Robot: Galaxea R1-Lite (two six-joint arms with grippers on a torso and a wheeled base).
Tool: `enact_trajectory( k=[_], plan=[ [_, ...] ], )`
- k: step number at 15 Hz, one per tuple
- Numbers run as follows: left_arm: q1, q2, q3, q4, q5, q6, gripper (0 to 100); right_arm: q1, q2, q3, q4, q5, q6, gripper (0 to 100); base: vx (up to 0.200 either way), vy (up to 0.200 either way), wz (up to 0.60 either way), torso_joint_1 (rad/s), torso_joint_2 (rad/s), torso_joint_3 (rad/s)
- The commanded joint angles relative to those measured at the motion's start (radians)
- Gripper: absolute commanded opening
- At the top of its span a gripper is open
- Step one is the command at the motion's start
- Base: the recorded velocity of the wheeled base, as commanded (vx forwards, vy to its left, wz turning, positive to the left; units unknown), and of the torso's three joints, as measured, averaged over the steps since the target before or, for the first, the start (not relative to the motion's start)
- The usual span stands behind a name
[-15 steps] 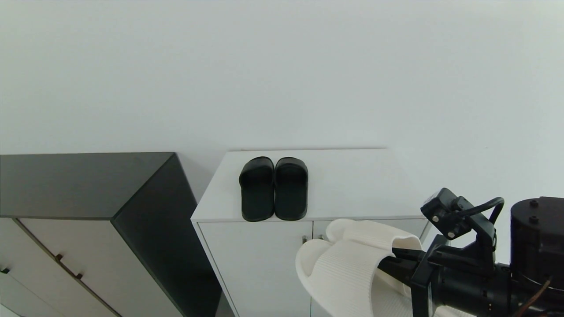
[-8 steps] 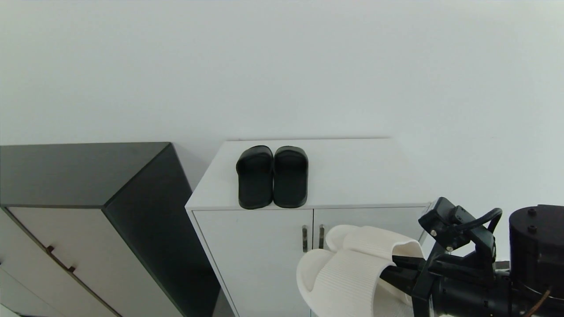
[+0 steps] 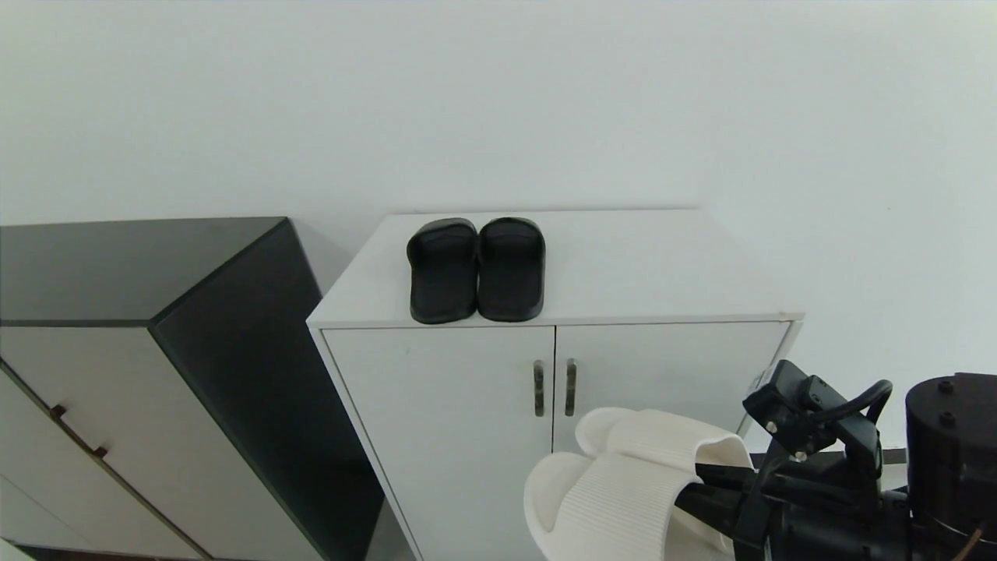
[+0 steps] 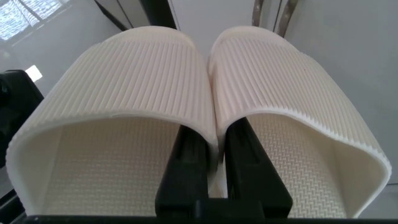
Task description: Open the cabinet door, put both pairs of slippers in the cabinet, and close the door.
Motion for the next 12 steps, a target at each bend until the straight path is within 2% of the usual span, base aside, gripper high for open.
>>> enact_trajectory(
  k=[1,9,10,12],
  plan=[
    [0.0,0.001,0.0,0.0,0.002,-0.001,0,0.006,-0.001,0.002,-0.001,0.001,0.0,0,0.0,0.0,0.0,-0.212,0.53,0.32],
    [0.0,0.001,0.0,-0.001,0.002,0.005,0,0.02,-0.006,0.011,-0.001,0.001,0.0,0,0.0,0.0,0.0,-0.187,0.5,0.317],
    [0.0,0.001,0.0,0.0,0.002,0.005,100,0.02,-0.006,0.011,-0.001,0.001,0.0,0,0.0,0.0,0.0,-0.159,0.49,0.325],
    [0.0,0.001,0.0,0.0,0.002,0.005,100,0.023,-0.003,0.011,-0.001,0.001,0.0,0,0.0,0.0,0.0,-0.141,0.46,0.33]
  ],
)
